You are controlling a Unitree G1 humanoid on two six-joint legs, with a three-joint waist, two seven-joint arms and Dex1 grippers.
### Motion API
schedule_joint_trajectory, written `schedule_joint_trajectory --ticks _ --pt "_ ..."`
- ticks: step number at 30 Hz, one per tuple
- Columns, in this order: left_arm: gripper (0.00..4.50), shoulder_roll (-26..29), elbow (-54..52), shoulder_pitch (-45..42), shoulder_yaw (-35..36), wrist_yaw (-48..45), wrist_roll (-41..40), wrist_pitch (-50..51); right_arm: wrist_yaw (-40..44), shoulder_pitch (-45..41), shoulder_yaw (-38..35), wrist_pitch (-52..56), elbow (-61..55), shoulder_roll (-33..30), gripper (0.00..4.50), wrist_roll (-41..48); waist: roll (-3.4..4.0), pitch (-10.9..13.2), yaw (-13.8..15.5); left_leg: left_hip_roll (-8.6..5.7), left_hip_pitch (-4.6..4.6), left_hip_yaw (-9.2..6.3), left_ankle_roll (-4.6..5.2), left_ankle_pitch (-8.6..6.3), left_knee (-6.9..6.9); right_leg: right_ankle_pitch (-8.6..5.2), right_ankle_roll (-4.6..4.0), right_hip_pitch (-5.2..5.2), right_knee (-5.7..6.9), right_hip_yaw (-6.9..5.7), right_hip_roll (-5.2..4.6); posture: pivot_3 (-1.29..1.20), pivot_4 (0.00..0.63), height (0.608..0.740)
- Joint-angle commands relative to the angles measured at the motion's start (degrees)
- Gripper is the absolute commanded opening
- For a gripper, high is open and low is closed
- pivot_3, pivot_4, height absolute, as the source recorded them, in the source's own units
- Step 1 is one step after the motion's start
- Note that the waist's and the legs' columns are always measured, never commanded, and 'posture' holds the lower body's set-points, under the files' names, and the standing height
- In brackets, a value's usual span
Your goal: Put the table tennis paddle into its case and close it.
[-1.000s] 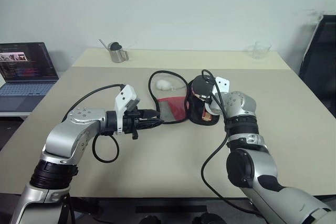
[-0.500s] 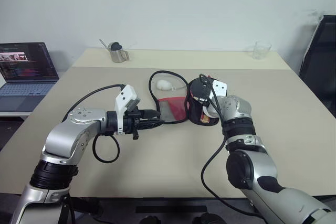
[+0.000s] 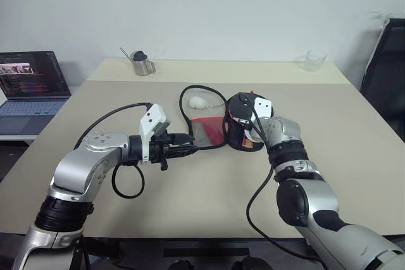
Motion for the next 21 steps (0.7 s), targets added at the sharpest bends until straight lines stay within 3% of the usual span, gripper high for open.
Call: schedule_joint_trajectory --ticks 1,6,7,13,17,21 --pt "1.78 0.84 -1.89 -0.48 1.06 -0.03 -0.58 -0.21 1.42 -1.24 1.05 0.59 -1.02 0.49 2.63 0.64 0.00 0.00 0.02 0.00 0.00 -0.02 0.00 0.00 0.00 0.00 0.00 0.00 0.00 -0.02 0.00 0.00 0.150 0.740" --pt "1.78 0.81 -0.74 -0.82 1.18 0.71 0.33 -0.68 1.17 -1.61 0.58 0.40 -1.60 0.05 4.32 0.78 0.00 0.00 0.18 0.02 0.00 -0.04 0.00 0.00 0.00 -0.01 -0.01 0.01 0.00 -0.04 0.00 0.00 0.150 0.740" --pt "1.78 0.84 -0.36 -0.93 1.17 0.83 0.59 -0.81 1.19 -1.70 0.51 0.47 -1.85 -0.07 4.44 0.81 0.00 0.00 0.20 0.02 0.00 -0.04 0.00 0.00 0.00 0.00 -0.01 0.01 0.00 -0.04 0.00 0.00 0.150 0.740" --pt "1.78 -0.84 6.81 -3.72 0.97 5.30 4.91 -2.65 3.36 -1.25 1.22 6.38 -10.29 -3.30 4.44 1.30 0.00 0.00 0.29 -0.02 -0.01 -0.03 0.00 0.00 0.00 -0.01 0.00 0.02 -0.02 -0.04 0.00 0.00 0.150 0.740" --pt "1.78 -2.68 16.97 -7.18 1.23 11.55 9.58 -3.64 10.75 0.40 4.67 13.24 -21.02 -8.86 4.44 2.75 0.00 0.00 0.41 -0.01 -0.02 -0.05 0.01 0.00 0.00 -0.01 0.01 0.02 -0.04 -0.08 0.02 0.00 0.150 0.740" --pt "1.78 -5.16 29.55 -11.11 1.08 18.53 14.83 -6.31 25.08 4.24 9.32 15.86 -33.84 -18.10 4.44 7.41 0.00 0.00 0.49 -0.03 -0.03 -0.05 0.01 0.00 -0.02 -0.02 0.02 0.03 -0.06 -0.10 0.02 0.00 0.150 0.740"
